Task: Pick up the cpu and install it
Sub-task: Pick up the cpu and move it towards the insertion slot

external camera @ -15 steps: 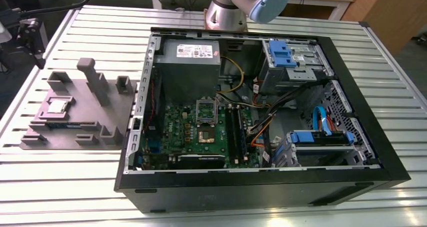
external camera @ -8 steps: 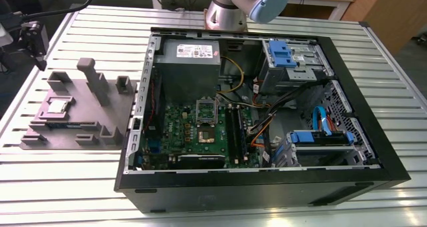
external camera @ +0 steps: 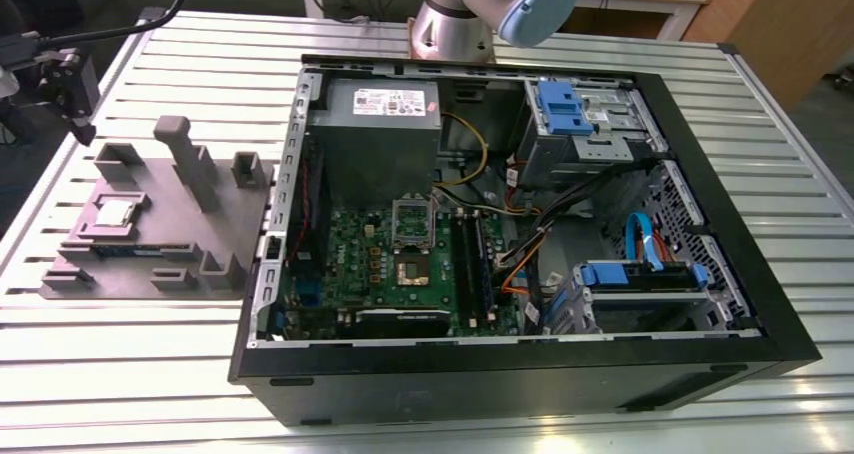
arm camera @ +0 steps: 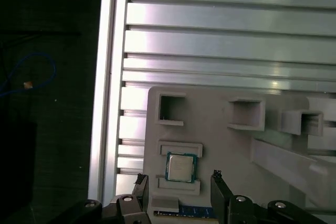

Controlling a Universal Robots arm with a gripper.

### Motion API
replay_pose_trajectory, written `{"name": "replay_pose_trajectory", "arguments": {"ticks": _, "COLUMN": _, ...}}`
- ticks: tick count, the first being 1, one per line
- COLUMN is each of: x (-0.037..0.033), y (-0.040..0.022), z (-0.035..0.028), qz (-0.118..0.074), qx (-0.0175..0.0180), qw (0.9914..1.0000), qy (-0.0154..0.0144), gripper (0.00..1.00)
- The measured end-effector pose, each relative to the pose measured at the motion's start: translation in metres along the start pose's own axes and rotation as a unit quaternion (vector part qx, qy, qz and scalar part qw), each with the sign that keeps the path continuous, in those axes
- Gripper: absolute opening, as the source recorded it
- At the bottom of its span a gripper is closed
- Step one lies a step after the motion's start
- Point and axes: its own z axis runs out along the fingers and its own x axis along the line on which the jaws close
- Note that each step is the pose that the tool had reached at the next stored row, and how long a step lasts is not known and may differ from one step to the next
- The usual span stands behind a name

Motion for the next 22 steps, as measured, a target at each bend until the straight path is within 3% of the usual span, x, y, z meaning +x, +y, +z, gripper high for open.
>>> {"name": "replay_pose_trajectory", "arguments": {"ticks": 13, "x": 0.0001, "y": -0.0031, "z": 0.0055, "qz": 0.000, "qx": 0.0001, "qw": 1.00000, "qy": 0.0000, "gripper": 0.59}}
{"name": "replay_pose_trajectory", "arguments": {"ticks": 22, "x": 0.0001, "y": -0.0058, "z": 0.0175, "qz": 0.000, "qx": 0.0000, "qw": 1.00000, "qy": 0.0000, "gripper": 0.59}}
